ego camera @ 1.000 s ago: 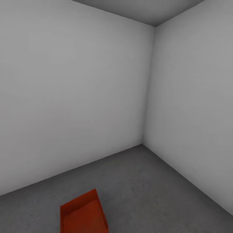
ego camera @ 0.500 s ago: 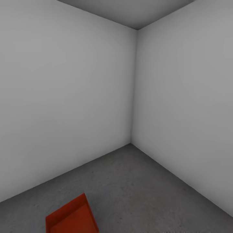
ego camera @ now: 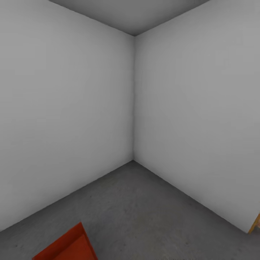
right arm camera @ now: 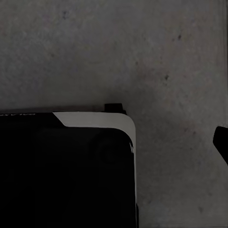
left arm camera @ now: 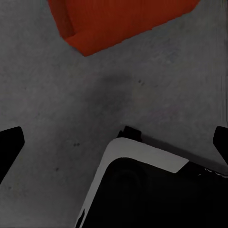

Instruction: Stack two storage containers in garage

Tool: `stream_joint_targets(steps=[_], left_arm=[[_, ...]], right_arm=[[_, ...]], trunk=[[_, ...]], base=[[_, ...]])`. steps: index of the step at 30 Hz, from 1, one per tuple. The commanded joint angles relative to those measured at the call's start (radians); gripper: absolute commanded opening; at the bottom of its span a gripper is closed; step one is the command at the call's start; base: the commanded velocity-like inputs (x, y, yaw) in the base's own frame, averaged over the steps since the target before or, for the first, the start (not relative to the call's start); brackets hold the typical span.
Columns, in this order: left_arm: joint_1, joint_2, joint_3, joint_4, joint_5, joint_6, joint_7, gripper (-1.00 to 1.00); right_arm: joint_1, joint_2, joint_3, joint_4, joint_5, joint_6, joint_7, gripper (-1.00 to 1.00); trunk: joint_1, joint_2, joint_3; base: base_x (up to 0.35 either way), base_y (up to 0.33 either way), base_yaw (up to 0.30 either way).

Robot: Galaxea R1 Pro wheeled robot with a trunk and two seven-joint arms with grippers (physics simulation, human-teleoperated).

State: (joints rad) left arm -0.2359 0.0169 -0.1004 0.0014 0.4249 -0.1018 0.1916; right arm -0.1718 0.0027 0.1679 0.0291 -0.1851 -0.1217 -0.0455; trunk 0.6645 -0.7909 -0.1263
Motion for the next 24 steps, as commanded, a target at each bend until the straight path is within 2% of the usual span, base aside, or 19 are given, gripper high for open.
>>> stream_joint_targets(steps=[1, 3, 7, 24], left_arm=[[0.0, 0.002, -0.009, 0.0, 0.005, 0.031, -0.033, 1.0], [0.0, 0.004, -0.01, 0.0, 0.005, 0.068, -0.075, 1.0], [0.0, 0.009, -0.01, -0.001, 0.005, 0.094, -0.119, 1.0], [0.0, 0.021, -0.01, 0.0, 0.008, 0.1, -0.133, 1.0]], right_arm=[[-0.002, 0.0, 0.008, 0.003, -0.01, -0.006, -0.001, 1.0], [-0.002, 0.0, 0.008, 0.003, -0.01, -0.006, -0.001, 1.0], [-0.002, 0.0, 0.008, 0.003, -0.01, -0.006, -0.001, 1.0], [-0.002, 0.0, 0.008, 0.003, -0.01, -0.006, -0.001, 1.0]], trunk=[[0.0, -0.001, -0.001], [0.0, -0.001, 0.0], [0.0, -0.001, 0.003], [0.0, -0.001, 0.013]], base=[[0.0, 0.0, -0.274], [0.0, 0.0, -0.274], [0.0, 0.0, -0.274], [0.0, 0.0, -0.274]])
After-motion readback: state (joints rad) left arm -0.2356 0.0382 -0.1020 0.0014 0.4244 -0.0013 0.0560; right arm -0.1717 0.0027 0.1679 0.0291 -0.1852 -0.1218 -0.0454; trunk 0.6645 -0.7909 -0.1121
